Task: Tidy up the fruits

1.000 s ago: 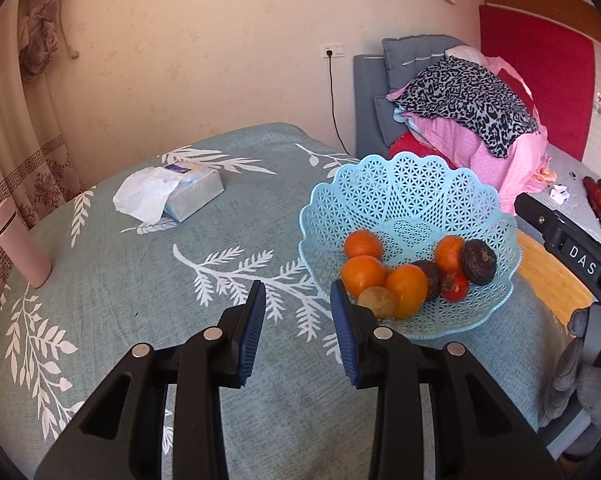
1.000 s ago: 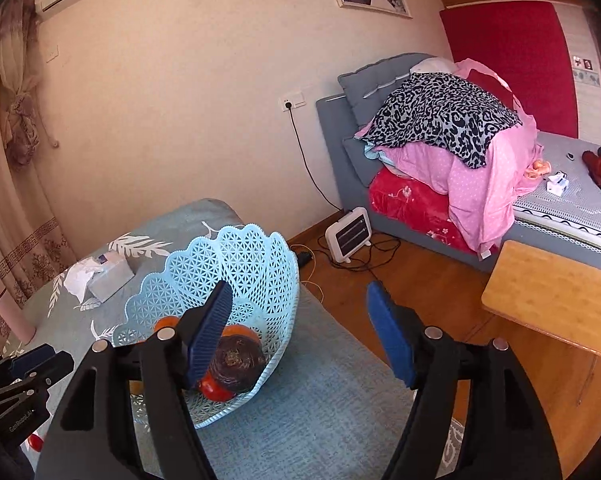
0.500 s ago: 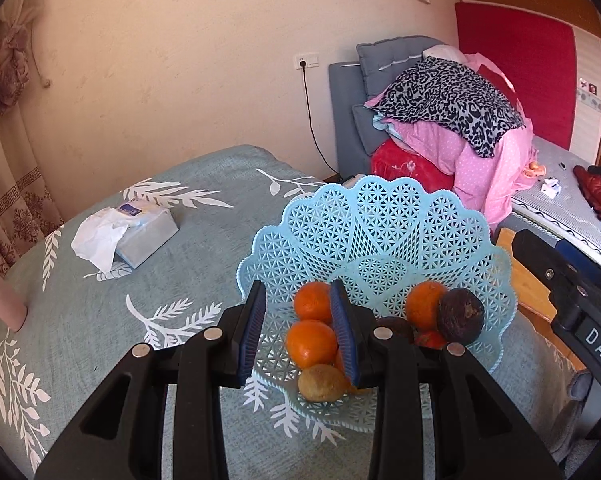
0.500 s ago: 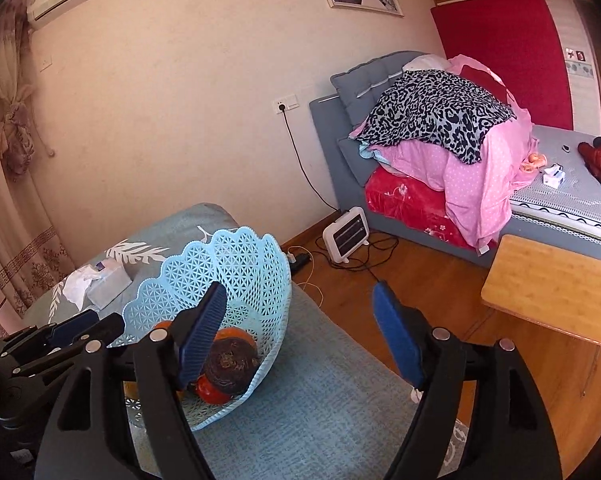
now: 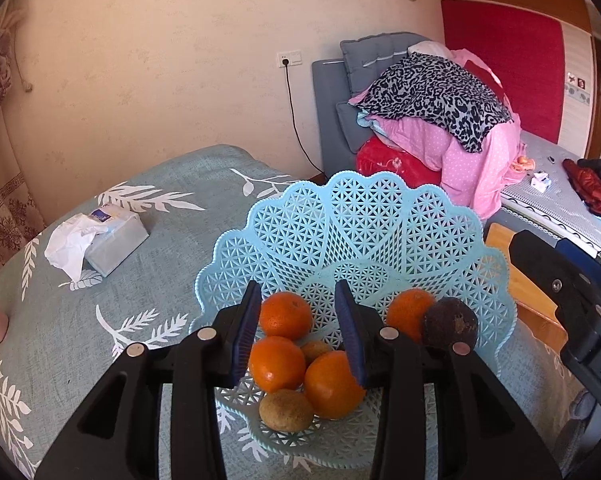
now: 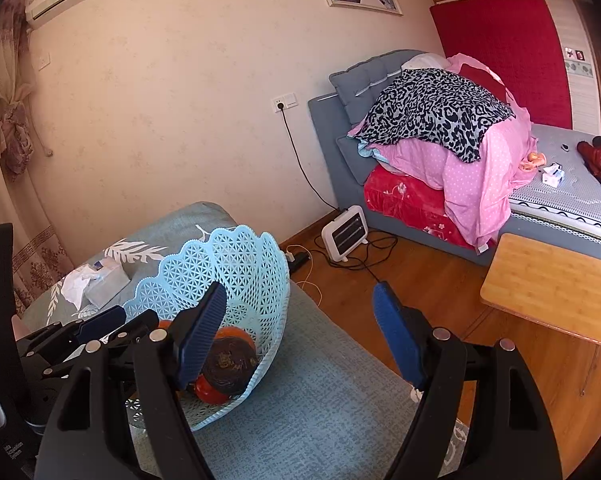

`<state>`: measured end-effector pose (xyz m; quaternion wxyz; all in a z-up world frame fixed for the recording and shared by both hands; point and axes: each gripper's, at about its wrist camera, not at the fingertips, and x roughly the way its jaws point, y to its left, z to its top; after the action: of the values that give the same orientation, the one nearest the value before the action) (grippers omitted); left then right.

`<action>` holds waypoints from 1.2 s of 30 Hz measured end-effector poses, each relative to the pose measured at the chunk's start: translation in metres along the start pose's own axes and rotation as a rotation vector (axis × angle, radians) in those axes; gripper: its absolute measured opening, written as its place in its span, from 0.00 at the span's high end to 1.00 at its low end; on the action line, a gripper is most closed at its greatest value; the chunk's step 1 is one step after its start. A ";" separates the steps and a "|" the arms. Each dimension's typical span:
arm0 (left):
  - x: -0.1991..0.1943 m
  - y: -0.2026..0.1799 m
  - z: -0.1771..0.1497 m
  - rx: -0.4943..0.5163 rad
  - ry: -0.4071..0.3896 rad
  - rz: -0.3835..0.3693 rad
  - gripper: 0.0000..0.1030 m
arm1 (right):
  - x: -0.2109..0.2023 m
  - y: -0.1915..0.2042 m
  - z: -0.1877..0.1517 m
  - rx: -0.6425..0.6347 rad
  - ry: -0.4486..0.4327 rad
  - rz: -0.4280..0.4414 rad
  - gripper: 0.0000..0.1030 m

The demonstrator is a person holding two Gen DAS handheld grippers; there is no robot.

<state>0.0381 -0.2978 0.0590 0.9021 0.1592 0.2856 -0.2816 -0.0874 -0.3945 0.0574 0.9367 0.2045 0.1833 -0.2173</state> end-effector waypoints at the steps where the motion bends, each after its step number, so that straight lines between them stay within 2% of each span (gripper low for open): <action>1: -0.001 0.000 0.000 -0.003 -0.004 0.001 0.49 | 0.000 0.000 0.000 0.001 0.000 0.000 0.25; 5: -0.002 0.001 -0.003 0.000 0.002 0.005 0.38 | 0.000 -0.001 -0.001 0.002 -0.001 0.000 0.25; 6: -0.002 0.002 -0.003 -0.001 0.004 0.007 0.28 | 0.000 -0.001 -0.001 0.002 -0.001 0.000 0.25; 7: -0.004 0.003 -0.003 -0.003 -0.002 0.011 0.21 | 0.000 -0.002 -0.001 0.002 0.000 0.000 0.23; 10: -0.010 0.006 -0.004 0.006 -0.016 0.025 0.14 | -0.002 -0.001 -0.001 0.002 -0.012 0.001 0.12; 18: -0.028 0.017 -0.010 0.045 -0.038 0.152 0.09 | -0.001 -0.001 -0.002 0.005 0.003 0.033 0.06; 22: -0.037 0.030 -0.018 0.027 -0.034 0.212 0.08 | -0.005 0.001 -0.004 -0.008 0.007 0.048 0.06; 30: -0.059 0.044 -0.037 0.014 -0.028 0.274 0.08 | -0.020 0.027 -0.019 -0.133 0.021 0.079 0.05; 36: -0.066 0.049 -0.051 0.004 -0.006 0.272 0.08 | -0.024 0.036 -0.023 -0.181 0.011 0.071 0.03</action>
<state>0.0013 -0.2088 0.0652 0.9325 0.1973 0.2581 -0.1579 -0.0958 -0.3461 0.0588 0.9574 0.1266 0.2001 -0.1654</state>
